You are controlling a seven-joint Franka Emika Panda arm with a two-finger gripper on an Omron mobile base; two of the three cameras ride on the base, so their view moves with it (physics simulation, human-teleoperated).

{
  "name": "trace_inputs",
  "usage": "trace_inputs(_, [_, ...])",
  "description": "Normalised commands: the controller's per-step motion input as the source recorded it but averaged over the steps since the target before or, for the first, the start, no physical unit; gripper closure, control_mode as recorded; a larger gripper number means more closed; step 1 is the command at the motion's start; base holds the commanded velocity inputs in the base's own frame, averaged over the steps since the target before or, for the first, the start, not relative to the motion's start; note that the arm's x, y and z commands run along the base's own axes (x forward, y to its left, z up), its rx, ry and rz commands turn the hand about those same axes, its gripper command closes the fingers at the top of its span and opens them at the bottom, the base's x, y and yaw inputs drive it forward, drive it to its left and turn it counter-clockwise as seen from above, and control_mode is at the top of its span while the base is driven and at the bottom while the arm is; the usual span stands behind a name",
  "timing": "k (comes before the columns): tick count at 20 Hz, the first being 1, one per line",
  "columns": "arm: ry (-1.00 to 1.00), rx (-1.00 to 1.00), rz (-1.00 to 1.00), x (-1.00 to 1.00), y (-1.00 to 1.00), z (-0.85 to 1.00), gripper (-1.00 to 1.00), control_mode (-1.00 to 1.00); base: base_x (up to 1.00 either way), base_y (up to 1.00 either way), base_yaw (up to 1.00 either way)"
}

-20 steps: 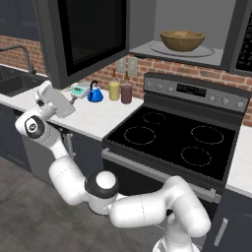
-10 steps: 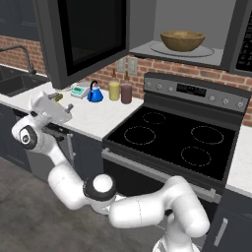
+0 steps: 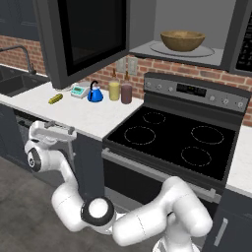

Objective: Pick the onion from the sink and place it in the bowl. Then pick the bowl and place it in the microwave. Then close the microwave door and press the start button.

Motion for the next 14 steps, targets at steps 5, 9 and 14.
trace_inputs(5, [0.01, -0.13, -0.08, -0.58, -0.01, 0.51, -1.0, -1.0, 0.0, 0.0, 0.0])
trace_inputs(9, [0.14, -0.25, -0.08, -0.47, 0.0, 0.43, -1.0, -1.0, 0.0, 0.0, 0.0])
trace_inputs(14, [0.39, -0.17, -0.03, -0.06, -0.11, 0.25, -1.0, -1.0, 0.0, 0.0, 0.0])
